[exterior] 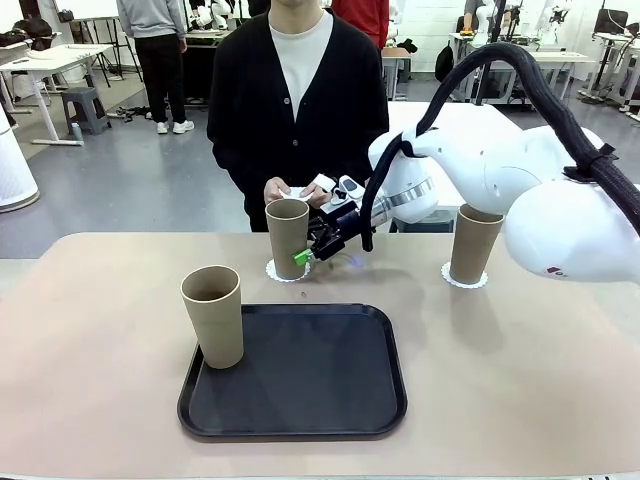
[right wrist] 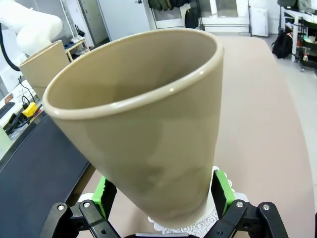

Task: Place coasters on the table and set cups on them.
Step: Take one Reusable plastic cup from the Flat Tray and place it on a coaster set by the human.

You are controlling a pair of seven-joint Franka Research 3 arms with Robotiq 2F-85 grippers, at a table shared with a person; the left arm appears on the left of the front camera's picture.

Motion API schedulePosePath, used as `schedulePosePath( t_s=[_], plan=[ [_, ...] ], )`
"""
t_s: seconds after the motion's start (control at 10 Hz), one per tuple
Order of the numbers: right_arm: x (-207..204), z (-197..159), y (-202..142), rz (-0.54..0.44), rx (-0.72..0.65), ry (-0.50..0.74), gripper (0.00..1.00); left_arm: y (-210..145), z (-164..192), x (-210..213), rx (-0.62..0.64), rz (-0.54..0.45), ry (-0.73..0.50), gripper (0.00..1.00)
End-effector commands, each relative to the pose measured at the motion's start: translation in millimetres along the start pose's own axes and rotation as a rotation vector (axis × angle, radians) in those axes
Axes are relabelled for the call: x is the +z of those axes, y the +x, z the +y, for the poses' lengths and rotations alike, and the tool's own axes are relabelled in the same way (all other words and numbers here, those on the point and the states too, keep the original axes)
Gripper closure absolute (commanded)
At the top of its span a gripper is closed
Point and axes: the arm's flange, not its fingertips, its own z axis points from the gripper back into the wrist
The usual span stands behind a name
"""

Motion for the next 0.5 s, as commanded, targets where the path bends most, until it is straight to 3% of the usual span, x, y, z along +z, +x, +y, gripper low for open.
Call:
schedulePosePath(
  t_s=[0.0,0.4],
  plan=[
    [9.4,-0.4,7.0,0.031,-0.020,-0.002,0.00,-0.4,-0.6,1.5,-0.008,-0.005,-0.009,0.00],
    [32.3,13.5,22.2,0.141,-0.033,-0.068,0.00,-0.4,-0.6,1.5,-0.008,-0.005,-0.009,0.00]
  ],
)
